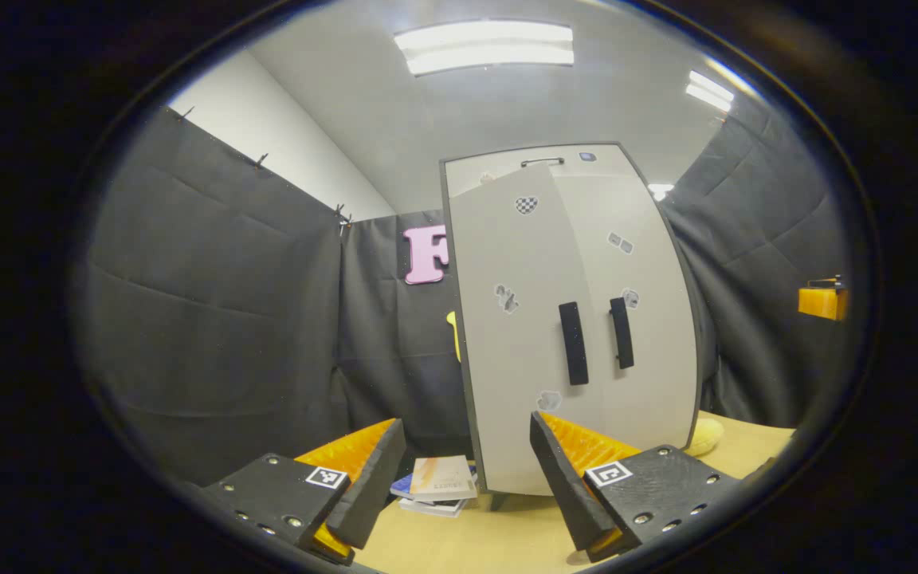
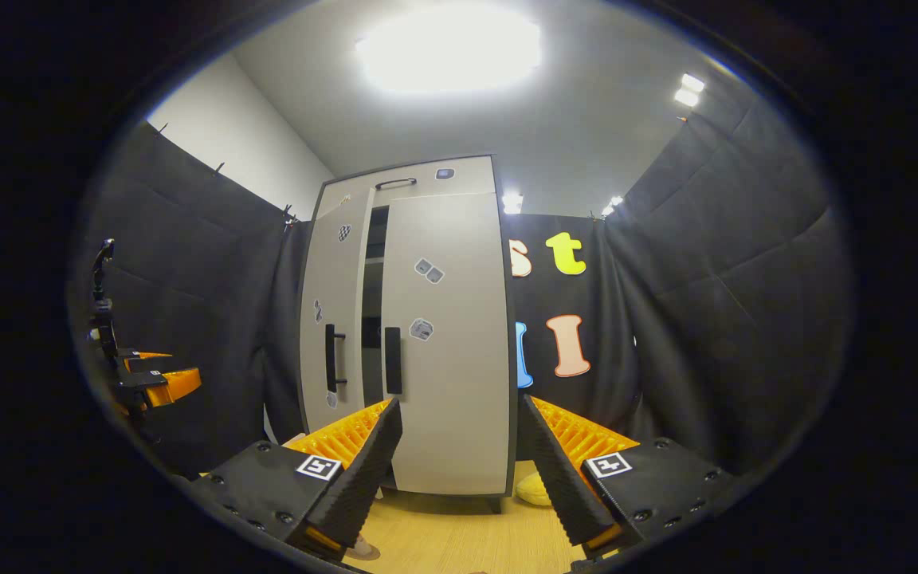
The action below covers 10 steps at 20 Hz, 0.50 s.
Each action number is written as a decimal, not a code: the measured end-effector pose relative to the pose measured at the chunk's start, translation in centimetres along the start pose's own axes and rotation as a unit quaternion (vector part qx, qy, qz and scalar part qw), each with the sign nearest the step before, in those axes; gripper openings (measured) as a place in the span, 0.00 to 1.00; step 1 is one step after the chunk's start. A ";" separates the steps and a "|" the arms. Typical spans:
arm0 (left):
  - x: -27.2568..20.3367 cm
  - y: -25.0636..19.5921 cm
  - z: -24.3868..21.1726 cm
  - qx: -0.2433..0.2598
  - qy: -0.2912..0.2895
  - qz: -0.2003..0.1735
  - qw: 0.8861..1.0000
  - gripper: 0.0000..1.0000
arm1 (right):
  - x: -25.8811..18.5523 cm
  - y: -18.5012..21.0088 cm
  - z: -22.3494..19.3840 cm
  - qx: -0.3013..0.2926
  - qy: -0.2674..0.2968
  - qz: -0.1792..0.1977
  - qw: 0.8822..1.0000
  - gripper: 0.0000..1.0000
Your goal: Grasp the bottle in the cabinet with the left hand and place it on the coaster, then close the right door with the right hand and the left door with the left hand.
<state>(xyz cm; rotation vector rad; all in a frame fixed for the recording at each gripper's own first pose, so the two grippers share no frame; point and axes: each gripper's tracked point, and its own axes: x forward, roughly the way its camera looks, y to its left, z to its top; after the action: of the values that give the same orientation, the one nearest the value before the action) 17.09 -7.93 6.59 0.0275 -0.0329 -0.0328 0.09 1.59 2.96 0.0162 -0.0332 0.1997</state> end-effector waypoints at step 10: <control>0.2 0.4 -0.1 0.000 0.019 0.014 1.000 0.99 | -1.2 1.4 0.0 0.015 0.004 -0.008 1.000 0.96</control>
<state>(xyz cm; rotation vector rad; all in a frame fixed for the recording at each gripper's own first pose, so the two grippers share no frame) 17.32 -7.56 6.51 0.0267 0.0044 -0.0041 -1.33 2.75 2.90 0.0451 -0.0217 0.1839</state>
